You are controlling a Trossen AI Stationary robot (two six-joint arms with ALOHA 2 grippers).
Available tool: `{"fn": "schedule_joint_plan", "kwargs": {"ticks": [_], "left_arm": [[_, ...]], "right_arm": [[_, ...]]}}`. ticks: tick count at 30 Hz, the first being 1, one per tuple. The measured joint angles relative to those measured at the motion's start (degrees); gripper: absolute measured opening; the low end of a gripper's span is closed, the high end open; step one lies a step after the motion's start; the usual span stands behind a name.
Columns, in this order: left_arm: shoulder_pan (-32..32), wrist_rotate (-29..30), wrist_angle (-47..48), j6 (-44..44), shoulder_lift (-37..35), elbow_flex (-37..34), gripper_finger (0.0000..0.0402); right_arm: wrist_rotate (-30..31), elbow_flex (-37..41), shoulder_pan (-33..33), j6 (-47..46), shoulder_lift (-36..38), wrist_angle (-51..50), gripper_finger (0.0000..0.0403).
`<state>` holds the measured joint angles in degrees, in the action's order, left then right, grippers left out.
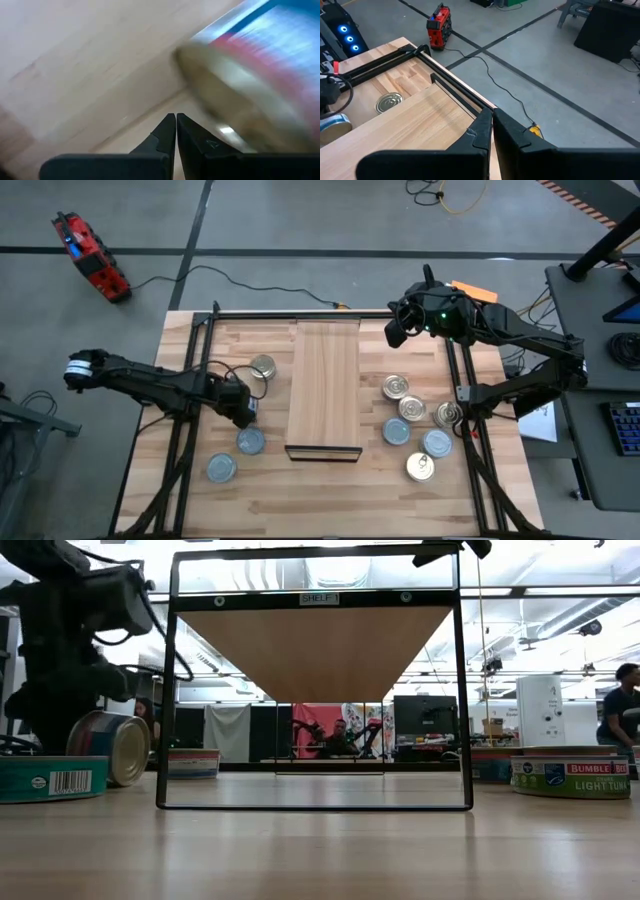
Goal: Stack canned seafood by type on shelf
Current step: Put the blue-pink tuna can on the shelf
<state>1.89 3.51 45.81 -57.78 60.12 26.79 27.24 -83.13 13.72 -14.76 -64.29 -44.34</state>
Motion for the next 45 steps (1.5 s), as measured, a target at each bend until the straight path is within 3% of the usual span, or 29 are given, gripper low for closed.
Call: {"fn": "schedule_joint_plan", "kwargs": {"ticks": [13, 23, 26, 32, 37, 45], "left_arm": [[0.0, 0.1, 3.1, -0.7, -0.2, 3.6, 0.0000], [0.0, 0.5, 13.4, -3.9, -0.2, 13.7, 0.0000], [0.0, 0.5, 17.1, -9.5, -0.2, 17.6, 0.0000], [0.3, 0.3, 22.6, -31.5, -0.2, 24.4, 0.0003], [1.6, 0.6, 21.9, -34.4, 1.8, 28.5, 0.0036], [3.8, 0.4, 22.2, -34.4, 11.6, 30.6, 0.0144]], "right_arm": [[1.4, 0.0, 0.0, 0.0, 0.0, 0.0, 0.0009], [1.4, 0.0, 0.0, 0.5, 0.0, 0.0, 0.0009], [1.4, 0.0, 0.0, 1.2, 0.0, 0.0, 0.0009], [1.4, 0.0, 0.0, 2.4, 0.0, 0.0, 0.0009], [1.4, 0.0, 0.0, 5.8, 0.0, 0.1, 0.0009], [1.2, 0.0, 0.0, 7.8, 0.0, 0.0, 0.0009]]}}
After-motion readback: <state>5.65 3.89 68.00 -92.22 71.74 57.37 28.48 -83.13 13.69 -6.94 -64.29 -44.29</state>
